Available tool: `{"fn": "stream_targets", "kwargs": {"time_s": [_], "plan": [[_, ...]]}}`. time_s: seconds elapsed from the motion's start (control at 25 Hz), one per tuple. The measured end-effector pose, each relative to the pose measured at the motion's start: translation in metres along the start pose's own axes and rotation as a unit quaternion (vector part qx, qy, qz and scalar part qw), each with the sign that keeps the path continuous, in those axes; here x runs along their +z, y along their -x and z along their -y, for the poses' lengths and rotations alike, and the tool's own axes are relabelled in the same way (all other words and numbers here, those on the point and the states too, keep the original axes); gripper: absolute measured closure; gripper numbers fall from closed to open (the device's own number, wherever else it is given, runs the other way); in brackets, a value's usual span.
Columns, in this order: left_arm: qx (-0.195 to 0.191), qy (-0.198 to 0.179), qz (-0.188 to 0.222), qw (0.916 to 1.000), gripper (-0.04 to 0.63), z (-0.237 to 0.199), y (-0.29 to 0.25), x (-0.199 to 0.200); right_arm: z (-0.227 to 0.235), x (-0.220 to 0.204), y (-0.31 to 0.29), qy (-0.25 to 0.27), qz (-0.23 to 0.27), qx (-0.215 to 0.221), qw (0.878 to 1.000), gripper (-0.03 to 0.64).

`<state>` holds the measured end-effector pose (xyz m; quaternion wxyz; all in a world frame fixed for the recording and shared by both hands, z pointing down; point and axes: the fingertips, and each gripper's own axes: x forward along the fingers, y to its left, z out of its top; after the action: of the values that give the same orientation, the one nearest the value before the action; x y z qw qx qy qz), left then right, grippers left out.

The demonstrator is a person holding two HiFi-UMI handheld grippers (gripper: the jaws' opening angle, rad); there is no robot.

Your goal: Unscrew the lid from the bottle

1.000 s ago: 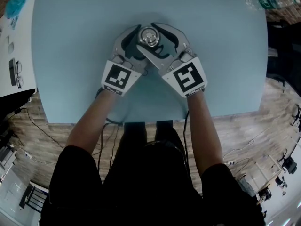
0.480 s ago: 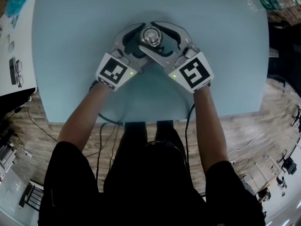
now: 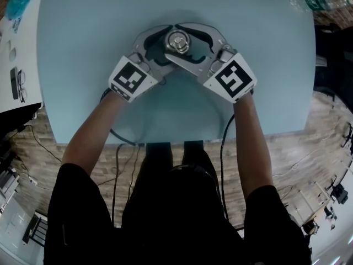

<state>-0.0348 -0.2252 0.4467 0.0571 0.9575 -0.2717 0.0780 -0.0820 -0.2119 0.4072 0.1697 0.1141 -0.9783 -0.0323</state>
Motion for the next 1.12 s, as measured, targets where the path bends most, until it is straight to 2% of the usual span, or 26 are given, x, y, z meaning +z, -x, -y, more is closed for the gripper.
{"fn": "stream_targets", "kwargs": {"time_s": [0.28, 0.52, 1.12], "plan": [[-0.008, -0.001, -0.002, 1.0, 0.227, 0.001, -0.001, 0.001, 0.0, -0.001, 0.001, 0.009, -0.012, 0.018, 1.0, 0.351], [0.007, 0.0, -0.014, 0.9999, 0.215, -0.001, -0.002, -0.001, 0.001, -0.001, 0.001, 0.011, -0.019, 0.005, 1.0, 0.345], [0.06, 0.012, -0.018, 0.9979, 0.161, 0.0, 0.004, -0.005, 0.002, 0.003, 0.015, -0.022, 0.008, -0.05, 0.998, 0.247]]}}
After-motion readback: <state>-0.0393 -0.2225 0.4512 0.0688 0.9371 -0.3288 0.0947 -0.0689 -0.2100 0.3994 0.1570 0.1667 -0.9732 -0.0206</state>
